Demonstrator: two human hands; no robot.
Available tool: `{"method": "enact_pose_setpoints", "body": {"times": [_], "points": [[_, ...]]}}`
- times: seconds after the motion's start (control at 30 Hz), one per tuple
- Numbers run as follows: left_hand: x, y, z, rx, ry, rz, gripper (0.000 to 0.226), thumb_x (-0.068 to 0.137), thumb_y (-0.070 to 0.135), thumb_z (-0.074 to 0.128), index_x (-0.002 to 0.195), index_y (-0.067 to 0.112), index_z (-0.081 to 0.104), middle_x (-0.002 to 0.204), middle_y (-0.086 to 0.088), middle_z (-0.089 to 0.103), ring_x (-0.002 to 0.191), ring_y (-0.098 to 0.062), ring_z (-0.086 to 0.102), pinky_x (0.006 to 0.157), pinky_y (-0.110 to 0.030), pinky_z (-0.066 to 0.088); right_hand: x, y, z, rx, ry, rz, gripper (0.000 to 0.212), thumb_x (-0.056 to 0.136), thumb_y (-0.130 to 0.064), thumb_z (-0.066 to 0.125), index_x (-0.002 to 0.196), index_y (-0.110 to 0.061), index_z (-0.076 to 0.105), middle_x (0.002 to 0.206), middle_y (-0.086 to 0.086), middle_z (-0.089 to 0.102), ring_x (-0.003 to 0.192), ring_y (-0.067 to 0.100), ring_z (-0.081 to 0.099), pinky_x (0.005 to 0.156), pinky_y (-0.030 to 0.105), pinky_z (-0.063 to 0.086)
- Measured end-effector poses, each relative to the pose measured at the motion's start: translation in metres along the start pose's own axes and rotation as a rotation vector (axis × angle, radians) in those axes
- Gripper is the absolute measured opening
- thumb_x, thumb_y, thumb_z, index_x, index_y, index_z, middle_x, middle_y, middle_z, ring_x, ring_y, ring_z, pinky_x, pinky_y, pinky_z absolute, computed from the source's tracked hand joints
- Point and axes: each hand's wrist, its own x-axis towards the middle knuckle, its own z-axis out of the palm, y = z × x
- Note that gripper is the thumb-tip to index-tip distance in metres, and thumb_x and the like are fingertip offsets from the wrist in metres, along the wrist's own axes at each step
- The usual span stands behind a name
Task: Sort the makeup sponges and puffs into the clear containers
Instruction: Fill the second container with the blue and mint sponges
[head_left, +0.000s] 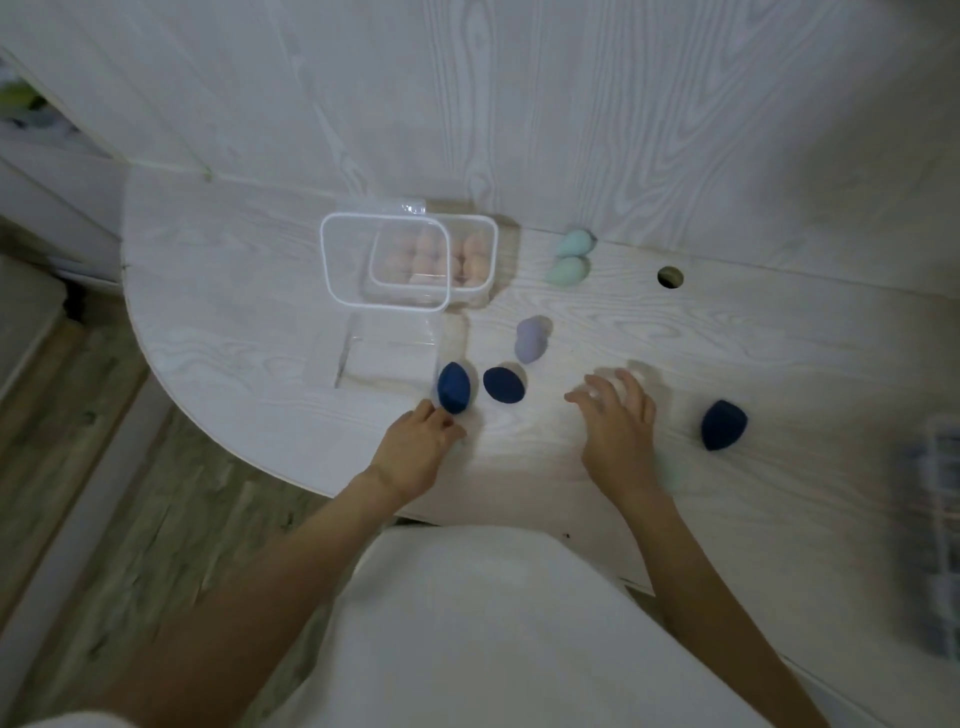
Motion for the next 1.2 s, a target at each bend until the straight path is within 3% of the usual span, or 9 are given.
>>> {"method": "enact_pose_setpoints", "body": {"times": [0.07,0.17,0.33,0.43,0.63,0.77,0.9,1.03,1.2], "points": [[-0.002,-0.001,-0.002,0.0,0.032,0.038,0.047,0.044,0.006,0.088,0.088,0.013,0.074,0.082,-0.004,0.069,0.071,-0.024,0.062,0.053,-0.026,0.051,0.0,0.011,0.002,-0.039,0.0,0.018,0.056,0.062,0.02,0.055,0.107,-0.013,0.064,0.121,0.01,0.059,0.128,0.04,0.034,0.1,0.05,0.031],[-0.007,-0.005,-0.013,-0.247,0.177,0.079,0.044,0.061,0.017,0.085,0.102,0.016,0.07,0.089,-0.005,0.066,0.076,-0.025,0.06,0.059,-0.026,0.048,0.0,0.015,-0.002,-0.001,0.042,0.029,0.051,0.067,0.016,0.06,0.109,-0.013,0.064,0.107,0.009,0.065,0.114,0.042,0.047,0.09,0.047,0.039],[-0.02,-0.052,-0.047,-0.664,0.363,-0.328,0.047,0.076,0.027,0.076,0.114,0.025,0.05,0.1,0.005,0.047,0.077,-0.011,0.053,0.066,-0.022,0.045,0.008,-0.034,-0.02,0.391,0.017,0.039,0.049,0.088,-0.013,0.059,0.134,-0.017,0.044,0.116,0.0,0.05,0.096,0.017,0.051,0.079,0.031,0.043],[-0.025,-0.091,-0.052,-0.785,0.35,-0.452,0.044,0.075,0.029,0.077,0.1,0.026,0.042,0.1,0.005,0.049,0.075,-0.015,0.057,0.057,-0.03,0.05,0.017,-0.084,-0.023,0.618,-0.013,0.042,0.042,0.086,-0.022,0.063,0.124,-0.023,0.045,0.113,-0.005,0.053,0.089,0.011,0.054,0.071,0.024,0.046],[-0.018,-0.149,-0.052,-0.526,0.073,-0.198,0.03,0.079,0.003,0.066,0.102,0.022,0.061,0.11,0.005,0.051,0.081,-0.014,0.06,0.078,-0.03,0.053,0.038,-0.161,-0.003,0.486,-0.081,-0.204,0.031,0.086,-0.014,0.061,0.117,-0.019,0.057,0.11,0.006,0.049,0.085,0.02,0.055,0.071,0.035,0.052],[-0.01,-0.158,-0.051,-0.388,-0.114,-0.085,0.027,0.083,0.015,0.063,0.109,0.022,0.063,0.121,0.003,0.049,0.089,-0.018,0.059,0.081,-0.025,0.046,0.045,-0.18,0.016,0.299,-0.079,-0.19,0.031,0.09,-0.022,0.055,0.122,-0.021,0.054,0.113,0.005,0.051,0.088,0.024,0.056,0.058,0.028,0.041],[-0.019,-0.158,-0.045,-0.344,-0.149,0.018,0.037,0.081,0.031,0.069,0.116,0.022,0.061,0.123,0.006,0.047,0.091,-0.014,0.056,0.08,-0.018,0.039,0.047,-0.18,0.025,0.217,-0.097,-0.093,0.034,0.092,-0.02,0.052,0.126,-0.018,0.051,0.113,0.009,0.051,0.082,0.025,0.055,0.055,0.028,0.035],[-0.012,-0.158,-0.036,-0.285,-0.133,0.057,0.042,0.078,0.012,0.068,0.118,0.02,0.058,0.123,-0.003,0.049,0.092,-0.025,0.059,0.078,-0.031,0.047,0.053,-0.176,0.027,0.216,-0.078,-0.095,0.031,0.084,-0.011,0.063,0.115,-0.013,0.06,0.104,0.012,0.057,0.068,0.03,0.057,0.049,0.029,0.036],[0.0,-0.152,-0.032,-0.188,-0.092,0.089,0.037,0.081,0.016,0.067,0.117,0.018,0.057,0.122,-0.004,0.05,0.097,-0.025,0.058,0.075,-0.037,0.051,0.049,-0.17,0.025,0.231,-0.02,-0.063,0.031,0.078,-0.007,0.07,0.109,-0.011,0.063,0.1,0.011,0.06,0.064,0.03,0.059,0.048,0.033,0.048]]}}
